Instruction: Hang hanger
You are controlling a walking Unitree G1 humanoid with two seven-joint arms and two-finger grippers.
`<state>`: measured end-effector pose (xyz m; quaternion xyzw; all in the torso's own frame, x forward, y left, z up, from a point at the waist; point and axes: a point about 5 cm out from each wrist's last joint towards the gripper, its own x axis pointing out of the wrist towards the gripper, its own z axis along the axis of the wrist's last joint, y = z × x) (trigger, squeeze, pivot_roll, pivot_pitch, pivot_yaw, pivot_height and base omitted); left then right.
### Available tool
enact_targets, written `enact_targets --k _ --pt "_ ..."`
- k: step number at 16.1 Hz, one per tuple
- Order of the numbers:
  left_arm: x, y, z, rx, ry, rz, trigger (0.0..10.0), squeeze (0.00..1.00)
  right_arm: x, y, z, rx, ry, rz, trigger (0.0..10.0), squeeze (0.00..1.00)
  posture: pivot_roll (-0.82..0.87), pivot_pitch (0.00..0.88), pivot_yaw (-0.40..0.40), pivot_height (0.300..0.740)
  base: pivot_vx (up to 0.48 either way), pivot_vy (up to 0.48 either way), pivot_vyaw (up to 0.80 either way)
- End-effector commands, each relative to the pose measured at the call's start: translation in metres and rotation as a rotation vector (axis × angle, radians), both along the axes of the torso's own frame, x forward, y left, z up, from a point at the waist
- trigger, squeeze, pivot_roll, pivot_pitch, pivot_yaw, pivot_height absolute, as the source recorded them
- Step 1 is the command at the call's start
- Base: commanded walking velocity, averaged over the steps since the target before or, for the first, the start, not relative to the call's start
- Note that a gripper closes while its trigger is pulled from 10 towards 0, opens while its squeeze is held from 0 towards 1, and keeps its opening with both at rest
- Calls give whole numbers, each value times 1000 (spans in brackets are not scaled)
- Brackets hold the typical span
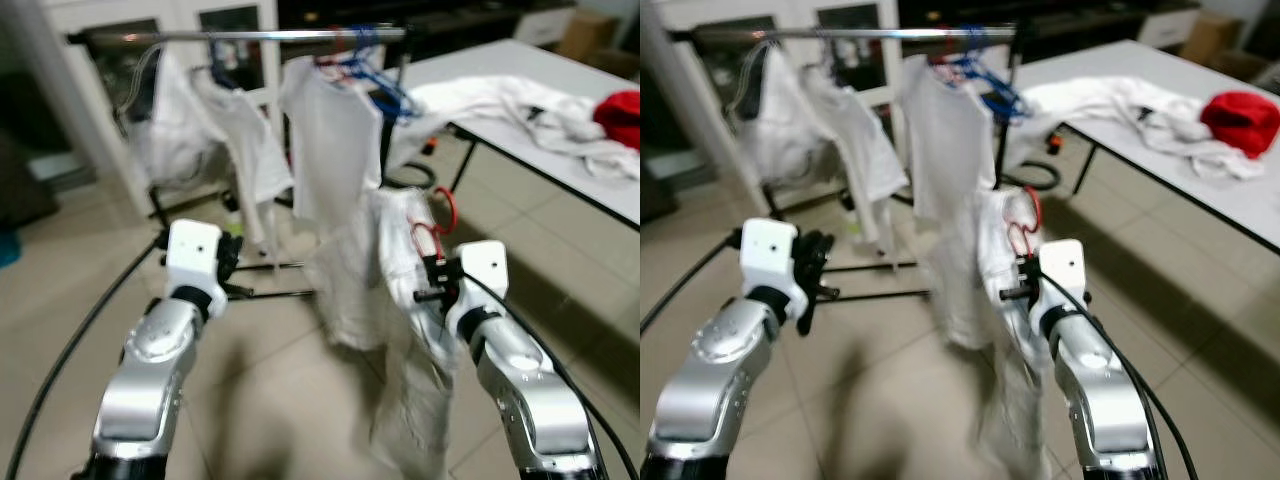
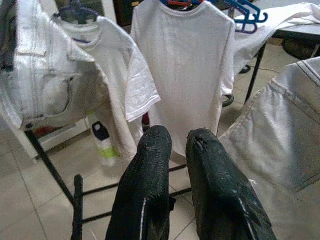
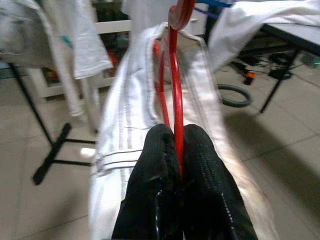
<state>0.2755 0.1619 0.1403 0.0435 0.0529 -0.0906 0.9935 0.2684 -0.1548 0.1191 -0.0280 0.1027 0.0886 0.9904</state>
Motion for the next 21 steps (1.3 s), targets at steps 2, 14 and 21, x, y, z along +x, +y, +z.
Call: enact_targets --k 2,14,21 --pt "-1 -8 3 -10 -13 -23 10000 0 5 -5 22 -25 -106 11 10000 0 10 36 3 740 328 0 0" --pt "-2 -10 3 6 -18 -34 10000 0 13 -12 27 -66 -116 51 10000 0 15 31 -13 740 328 0 67" --pt "-3 -9 4 23 -26 -40 10000 0 16 -14 27 -42 -122 17 10000 0 24 26 -8 740 328 0 229"
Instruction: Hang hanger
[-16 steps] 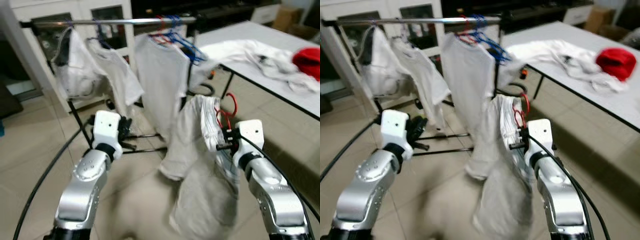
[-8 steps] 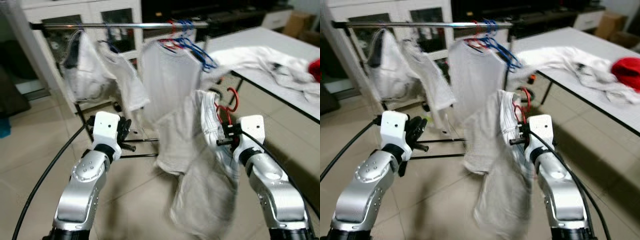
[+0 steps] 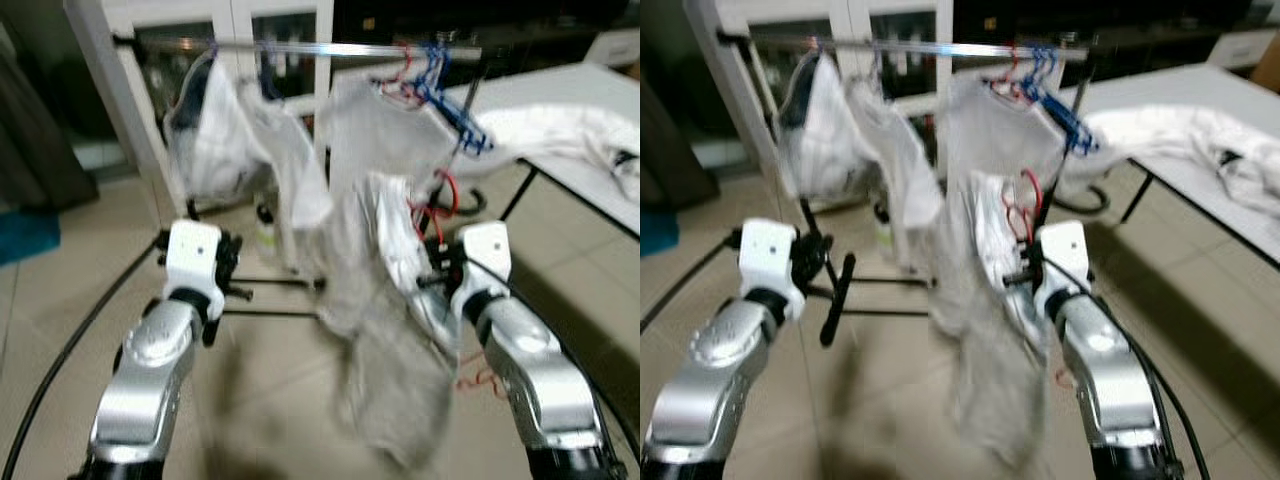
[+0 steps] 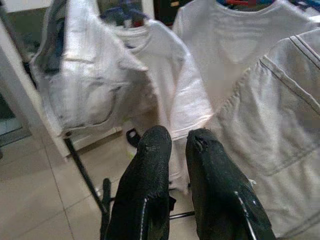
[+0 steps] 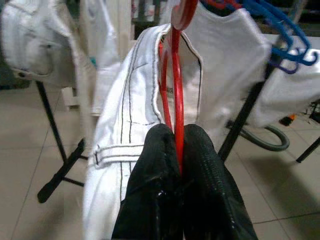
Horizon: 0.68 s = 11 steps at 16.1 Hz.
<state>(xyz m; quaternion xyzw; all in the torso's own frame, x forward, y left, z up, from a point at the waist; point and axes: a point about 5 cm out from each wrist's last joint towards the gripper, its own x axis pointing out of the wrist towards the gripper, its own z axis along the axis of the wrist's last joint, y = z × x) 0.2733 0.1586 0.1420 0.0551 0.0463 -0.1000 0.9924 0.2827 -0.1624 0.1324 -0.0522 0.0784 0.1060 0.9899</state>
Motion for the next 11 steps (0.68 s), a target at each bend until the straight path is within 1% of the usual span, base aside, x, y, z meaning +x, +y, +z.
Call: enact_targets --k 1,3,11 --pt "0 -6 3 2 -12 -22 10000 0 1 -7 13 3 -72 -30 10000 0 23 24 -8 740 330 0 0" --pt "1 -6 4 -1 -13 -30 10000 0 1 -8 13 30 -71 -51 10000 0 20 23 -4 740 338 0 0" --pt "0 -8 3 1 -10 -48 10000 0 1 -7 11 36 -71 -53 10000 0 24 7 -5 740 345 0 0"
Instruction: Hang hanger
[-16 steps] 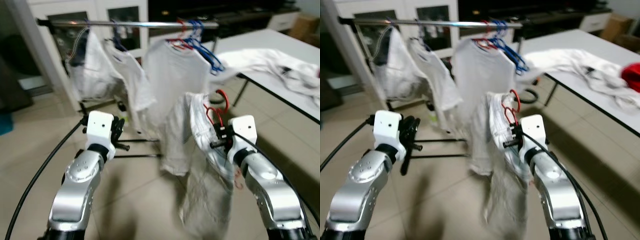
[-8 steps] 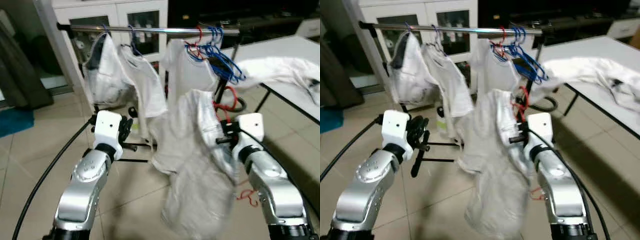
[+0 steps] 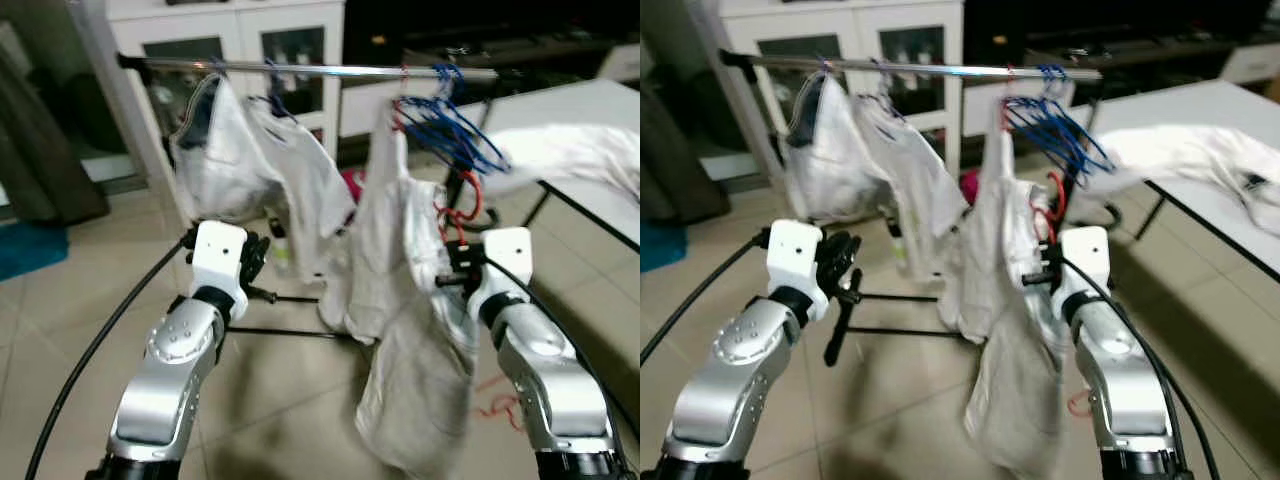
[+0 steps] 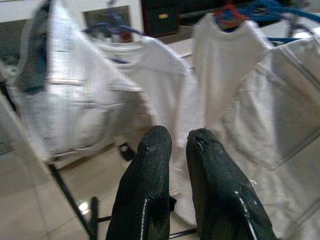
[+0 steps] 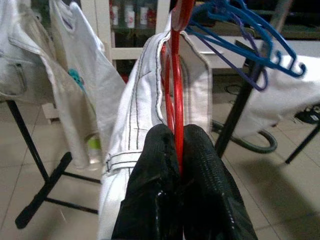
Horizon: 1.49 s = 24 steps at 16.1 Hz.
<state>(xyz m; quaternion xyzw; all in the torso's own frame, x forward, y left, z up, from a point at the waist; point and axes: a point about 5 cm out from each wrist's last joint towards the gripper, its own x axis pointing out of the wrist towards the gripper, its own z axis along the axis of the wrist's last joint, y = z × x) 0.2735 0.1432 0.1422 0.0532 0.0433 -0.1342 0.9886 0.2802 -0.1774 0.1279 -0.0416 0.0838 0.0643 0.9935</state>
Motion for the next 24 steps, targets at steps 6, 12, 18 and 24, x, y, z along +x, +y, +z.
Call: enact_targets --k 6,12,18,24 --pt "-1 7 2 14 -9 17 10000 0 5 6 15 18 -76 33 10000 0 29 11 -13 740 344 0 0" --pt "-5 6 0 19 -5 17 10000 0 -1 -6 15 -20 -77 -1 10000 0 26 24 -15 740 346 0 0" --pt "-7 5 -6 60 25 -16 10000 0 -20 -40 8 -67 -41 -89 10000 0 13 33 1 740 51 0 0" --pt "-7 -1 -7 86 23 -53 10000 0 -14 -39 9 -151 -66 -96 10000 0 13 28 1 740 0 0 0"
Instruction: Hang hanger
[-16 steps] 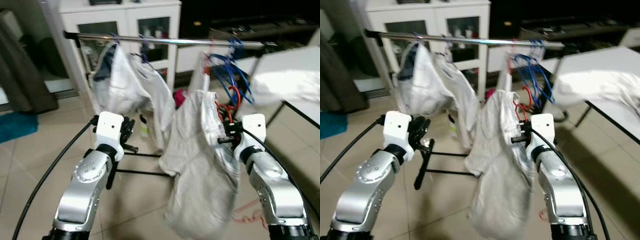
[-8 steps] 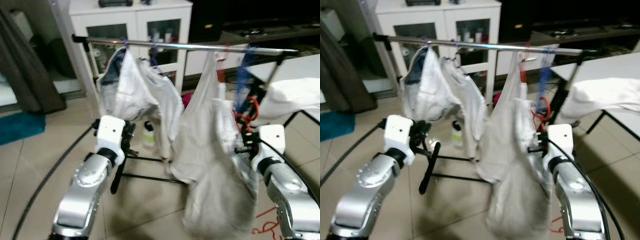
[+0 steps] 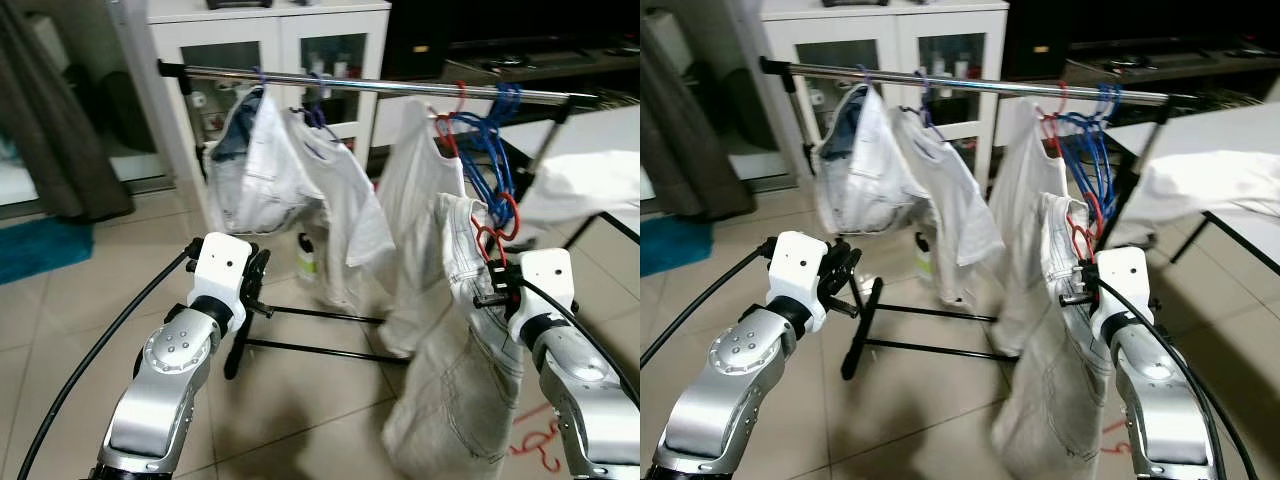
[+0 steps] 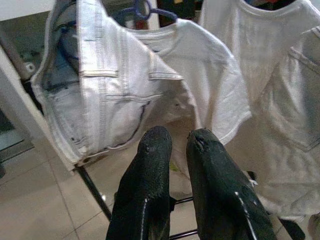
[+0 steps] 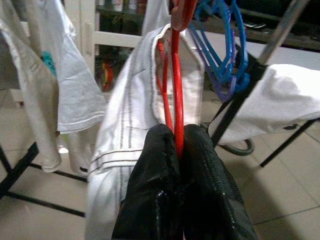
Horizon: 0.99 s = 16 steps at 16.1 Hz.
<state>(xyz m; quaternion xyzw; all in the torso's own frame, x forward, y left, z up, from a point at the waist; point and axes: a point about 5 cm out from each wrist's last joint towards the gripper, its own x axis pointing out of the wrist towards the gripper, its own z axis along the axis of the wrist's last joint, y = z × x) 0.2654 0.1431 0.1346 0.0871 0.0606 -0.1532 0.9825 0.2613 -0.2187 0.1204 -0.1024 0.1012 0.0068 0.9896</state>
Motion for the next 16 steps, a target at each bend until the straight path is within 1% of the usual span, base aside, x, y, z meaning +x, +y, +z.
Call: enact_targets --k 1,3,5,7,9,11,12,13,16 --pt "2 -2 2 16 -10 -15 10000 0 9 3 19 -3 -114 -7 10000 0 15 23 -3 740 0 0 0" --pt "3 -2 3 15 -13 -7 10000 0 12 7 21 69 -123 15 10000 0 15 20 -6 740 0 0 0" --pt "3 -2 3 15 -12 8 10000 0 7 20 16 144 -89 123 10000 0 13 20 -8 740 0 0 0" --pt "4 -1 2 19 -17 20 10000 0 4 26 14 141 -75 163 10000 0 10 20 -8 740 0 0 0" --pt "5 3 0 9 -9 57 10000 0 1 31 11 130 -51 209 10000 0 8 22 -9 740 0 0 0" --pt "4 4 0 20 -17 70 10000 0 1 35 9 89 -37 246 10000 0 9 24 -14 740 0 0 0" --pt "4 4 1 20 -20 75 10000 0 2 36 8 79 -36 247 10000 0 11 24 -18 740 0 -304 0" --pt "4 5 1 20 -22 78 10000 0 4 39 8 89 -35 233 10000 0 11 24 -18 740 0 -480 800" --pt "3 5 2 26 -27 81 10000 0 6 50 6 120 -33 257 10000 0 11 24 -18 740 0 -480 800"
